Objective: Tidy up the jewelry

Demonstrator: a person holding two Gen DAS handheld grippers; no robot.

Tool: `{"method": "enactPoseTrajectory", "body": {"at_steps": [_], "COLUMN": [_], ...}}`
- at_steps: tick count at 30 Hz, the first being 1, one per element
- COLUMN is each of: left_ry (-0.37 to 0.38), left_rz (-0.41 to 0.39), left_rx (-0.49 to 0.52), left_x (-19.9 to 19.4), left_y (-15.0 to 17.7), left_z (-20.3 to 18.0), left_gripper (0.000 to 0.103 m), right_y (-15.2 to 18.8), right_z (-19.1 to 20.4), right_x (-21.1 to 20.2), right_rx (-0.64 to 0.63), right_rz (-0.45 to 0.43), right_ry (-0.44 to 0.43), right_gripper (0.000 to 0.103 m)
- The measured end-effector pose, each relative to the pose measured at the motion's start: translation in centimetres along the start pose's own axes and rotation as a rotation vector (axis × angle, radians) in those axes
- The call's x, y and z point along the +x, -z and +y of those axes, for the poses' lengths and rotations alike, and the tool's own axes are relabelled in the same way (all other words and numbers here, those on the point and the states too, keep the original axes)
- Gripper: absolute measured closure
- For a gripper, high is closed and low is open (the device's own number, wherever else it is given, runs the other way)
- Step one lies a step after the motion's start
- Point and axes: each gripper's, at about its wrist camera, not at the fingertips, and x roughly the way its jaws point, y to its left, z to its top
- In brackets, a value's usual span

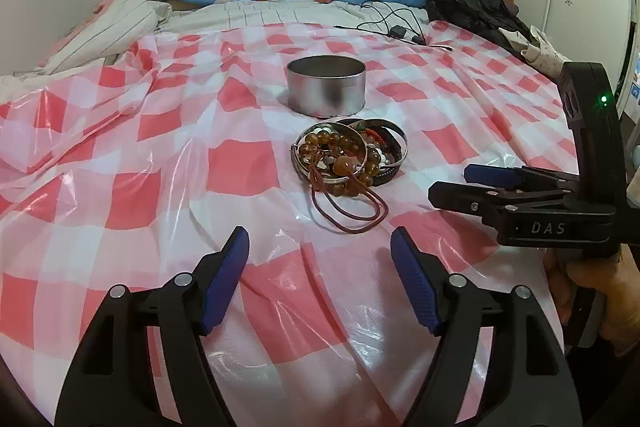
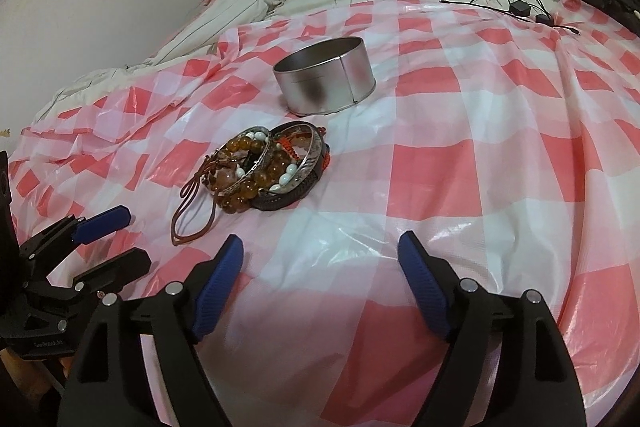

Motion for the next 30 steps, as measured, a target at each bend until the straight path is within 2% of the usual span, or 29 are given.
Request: {"method": "enactPoseTrajectory", "body": {"at_steps": [16, 22, 26, 30], "left_ry": [-0.001, -0.006, -0.001, 0.014], "left_rz": [-0.004, -0.086, -0.067, -0.046], "left_rx": [-0.002, -0.038, 0.033, 0.088], "left_x": [-0.1, -1.2, 0.0, 1.5], "left_y": [0.0, -0.9, -1.8, -2.6], "left_z": [0.0, 1.2, 0.4, -0.7], "left_gripper": [0.028, 0.028, 0.028, 0.028], "right_y": [0.1, 0.1, 0.1, 0.0], "right_z": [0.2, -0.2, -1.3, -1.2], "right_x": [0.1, -0.5, -1.0, -0.8], "right_rx": [-0.012, 0.023, 0.083, 0.080], "right_rz": [0.002, -0.033, -0.061, -0.055], "right_ry": [-0.002, 0.003, -0.005, 0.007], "right_gripper": [0.020, 0.019, 0.019, 0.019]}}
